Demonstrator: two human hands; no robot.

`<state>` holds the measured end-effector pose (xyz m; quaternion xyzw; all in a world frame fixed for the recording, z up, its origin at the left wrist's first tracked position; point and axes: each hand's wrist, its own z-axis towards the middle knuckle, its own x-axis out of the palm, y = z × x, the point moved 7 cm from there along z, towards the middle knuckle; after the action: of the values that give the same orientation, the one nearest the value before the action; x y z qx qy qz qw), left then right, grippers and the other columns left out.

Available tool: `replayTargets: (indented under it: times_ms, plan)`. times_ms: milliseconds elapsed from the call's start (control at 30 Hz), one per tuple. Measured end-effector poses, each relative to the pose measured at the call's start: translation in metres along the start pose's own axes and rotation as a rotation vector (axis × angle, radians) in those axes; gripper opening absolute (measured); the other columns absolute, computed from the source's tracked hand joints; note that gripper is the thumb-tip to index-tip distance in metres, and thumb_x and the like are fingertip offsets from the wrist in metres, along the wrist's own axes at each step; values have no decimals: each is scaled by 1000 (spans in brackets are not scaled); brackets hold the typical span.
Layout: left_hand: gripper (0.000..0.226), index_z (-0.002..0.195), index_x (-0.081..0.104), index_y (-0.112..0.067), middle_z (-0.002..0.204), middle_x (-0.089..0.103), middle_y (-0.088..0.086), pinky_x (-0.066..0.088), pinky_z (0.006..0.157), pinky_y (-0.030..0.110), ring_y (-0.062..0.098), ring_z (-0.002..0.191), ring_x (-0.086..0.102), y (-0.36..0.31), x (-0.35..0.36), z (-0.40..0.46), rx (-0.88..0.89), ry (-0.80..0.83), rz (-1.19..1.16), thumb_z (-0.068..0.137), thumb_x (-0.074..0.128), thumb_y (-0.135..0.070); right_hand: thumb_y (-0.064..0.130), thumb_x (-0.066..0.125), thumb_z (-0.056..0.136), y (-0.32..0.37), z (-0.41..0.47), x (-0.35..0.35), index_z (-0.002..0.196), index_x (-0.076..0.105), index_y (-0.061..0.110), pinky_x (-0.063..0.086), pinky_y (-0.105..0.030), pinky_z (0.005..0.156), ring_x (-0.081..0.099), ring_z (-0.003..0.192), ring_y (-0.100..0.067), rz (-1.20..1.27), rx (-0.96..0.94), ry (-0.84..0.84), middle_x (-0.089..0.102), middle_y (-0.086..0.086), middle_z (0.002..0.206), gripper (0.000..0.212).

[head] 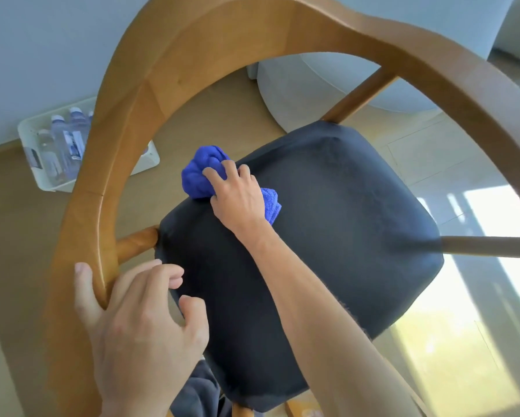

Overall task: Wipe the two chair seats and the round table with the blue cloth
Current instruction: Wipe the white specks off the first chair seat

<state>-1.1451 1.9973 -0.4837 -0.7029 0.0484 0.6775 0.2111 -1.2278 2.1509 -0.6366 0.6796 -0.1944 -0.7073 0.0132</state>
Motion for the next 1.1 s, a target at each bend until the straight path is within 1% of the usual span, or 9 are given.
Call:
replayTargets:
  times_ms: [133, 267, 367, 533, 667, 767, 867, 967, 1100]
  plan:
    - [19, 80, 66, -5, 82, 70, 11, 12, 116, 59, 36, 92, 67, 2, 3, 0, -22, 39, 28, 74, 52, -17, 3, 70, 60, -43, 17, -15, 95, 69, 16, 36, -32, 54, 48, 64, -28, -42, 54, -22, 62, -12, 92, 37]
    - [30, 87, 64, -10, 94, 69, 11, 40, 92, 70, 31, 101, 58, 13, 16, -2, -85, 148, 11, 77, 42, -30, 5, 53, 79, -102, 20, -32, 110, 63, 15, 41, -40, 66, 48, 78, -33, -66, 192, -34, 58, -14, 110, 35]
    - [31, 90, 63, -10, 95, 68, 11, 43, 87, 68, 30, 101, 54, 16, 20, -3, -111, 173, -1, 76, 43, -30, 7, 48, 84, -140, 9, -46, 118, 58, 16, 40, -40, 70, 47, 84, -33, -91, 281, -75, 55, -14, 117, 37]
    - [66, 109, 60, -8, 102, 60, 12, 45, 84, 56, 37, 99, 56, 15, 30, -1, -257, 343, -194, 67, 31, -50, 9, 45, 88, -198, -26, -61, 133, 48, 20, 37, -39, 81, 46, 97, -34, -124, 462, -93, 46, -12, 131, 46]
    - [28, 96, 50, -31, 101, 53, -1, 40, 96, 63, 32, 108, 52, 25, 31, -3, -278, 206, -112, 72, 42, -43, 9, 44, 88, -224, -57, -67, 134, 47, 21, 37, -39, 86, 45, 100, -34, -112, 543, -104, 44, -10, 134, 47]
    - [27, 99, 55, -22, 99, 55, 1, 39, 97, 63, 33, 108, 52, 1, 30, -1, -220, 161, -188, 75, 45, -31, 10, 45, 88, -240, -84, -73, 133, 47, 21, 37, -39, 89, 45, 102, -33, -100, 592, -127, 44, -9, 133, 47]
    - [31, 101, 61, -9, 100, 65, 9, 28, 111, 56, 33, 104, 54, -37, 31, -1, -51, 101, -209, 77, 46, -23, 11, 47, 88, -254, -114, -79, 132, 48, 21, 40, -42, 89, 46, 102, -34, -85, 613, -129, 45, -9, 132, 45]
    - [41, 109, 62, -4, 108, 63, 11, 41, 99, 50, 31, 111, 52, -71, 42, -7, 44, 160, -321, 81, 43, -27, 12, 51, 88, -265, -145, -86, 131, 50, 18, 42, -46, 88, 48, 102, -37, -75, 609, -135, 47, -12, 131, 43]
    - [44, 113, 61, -4, 113, 62, 10, 46, 91, 43, 29, 114, 53, -108, 52, -16, 173, 203, -347, 86, 40, -32, 13, 54, 89, -271, -186, -92, 131, 52, 16, 44, -49, 88, 48, 106, -39, -50, 610, -126, 47, -13, 133, 42]
